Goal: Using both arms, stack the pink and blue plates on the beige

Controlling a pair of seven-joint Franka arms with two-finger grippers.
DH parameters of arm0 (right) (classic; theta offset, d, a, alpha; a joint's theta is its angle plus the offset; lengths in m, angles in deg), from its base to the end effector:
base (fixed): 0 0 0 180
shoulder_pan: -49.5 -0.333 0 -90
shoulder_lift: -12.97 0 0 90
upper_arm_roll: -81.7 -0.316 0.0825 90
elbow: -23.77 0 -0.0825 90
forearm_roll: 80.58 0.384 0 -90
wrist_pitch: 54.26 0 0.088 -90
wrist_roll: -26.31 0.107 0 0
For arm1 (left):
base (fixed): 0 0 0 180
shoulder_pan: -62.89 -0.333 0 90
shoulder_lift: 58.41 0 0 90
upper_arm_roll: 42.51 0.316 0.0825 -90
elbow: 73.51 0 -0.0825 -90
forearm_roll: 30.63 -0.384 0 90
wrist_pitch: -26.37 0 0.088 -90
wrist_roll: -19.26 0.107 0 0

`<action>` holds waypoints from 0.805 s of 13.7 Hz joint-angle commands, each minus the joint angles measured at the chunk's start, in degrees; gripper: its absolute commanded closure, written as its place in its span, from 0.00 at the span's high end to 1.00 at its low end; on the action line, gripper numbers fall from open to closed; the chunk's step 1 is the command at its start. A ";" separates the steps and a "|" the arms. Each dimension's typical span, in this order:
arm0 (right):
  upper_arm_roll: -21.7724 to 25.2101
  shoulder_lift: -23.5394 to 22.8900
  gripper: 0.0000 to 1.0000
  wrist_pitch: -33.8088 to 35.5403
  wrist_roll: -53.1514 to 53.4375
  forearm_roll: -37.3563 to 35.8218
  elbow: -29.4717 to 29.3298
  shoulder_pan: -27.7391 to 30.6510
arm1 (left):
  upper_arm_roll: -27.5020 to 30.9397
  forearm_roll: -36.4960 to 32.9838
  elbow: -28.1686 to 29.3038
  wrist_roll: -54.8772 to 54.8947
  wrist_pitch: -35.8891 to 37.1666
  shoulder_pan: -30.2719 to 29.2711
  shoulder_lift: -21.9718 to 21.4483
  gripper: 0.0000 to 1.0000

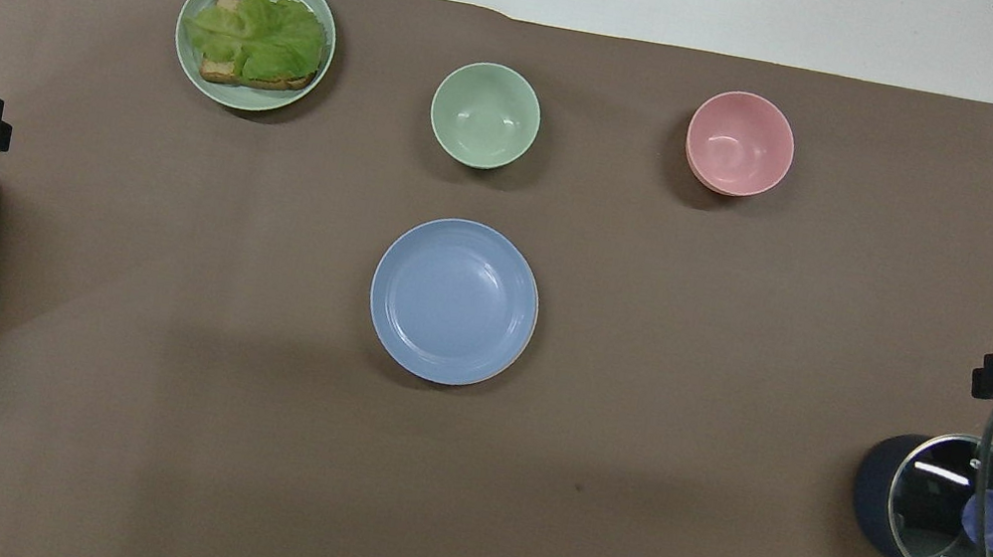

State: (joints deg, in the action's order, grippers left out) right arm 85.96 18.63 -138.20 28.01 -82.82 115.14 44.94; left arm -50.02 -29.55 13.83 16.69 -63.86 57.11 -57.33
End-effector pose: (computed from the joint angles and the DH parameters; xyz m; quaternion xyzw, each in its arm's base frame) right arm 0.5124 -0.0040 0.6568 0.9997 -0.0137 -0.0153 0.0161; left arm 0.5610 -0.0182 0.6364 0.9998 0.0072 0.0155 0.0112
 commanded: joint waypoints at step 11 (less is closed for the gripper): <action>-0.22 1.02 1.00 0.45 -0.46 1.63 0.66 0.87 | -0.23 -0.99 0.11 0.56 0.76 -0.20 -0.37 1.00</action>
State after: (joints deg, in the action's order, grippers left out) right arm 85.97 18.64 -138.20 28.01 -82.78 115.15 44.94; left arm -50.02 -29.55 13.83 16.69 -63.86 57.11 -57.33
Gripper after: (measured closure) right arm 0.000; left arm 0.000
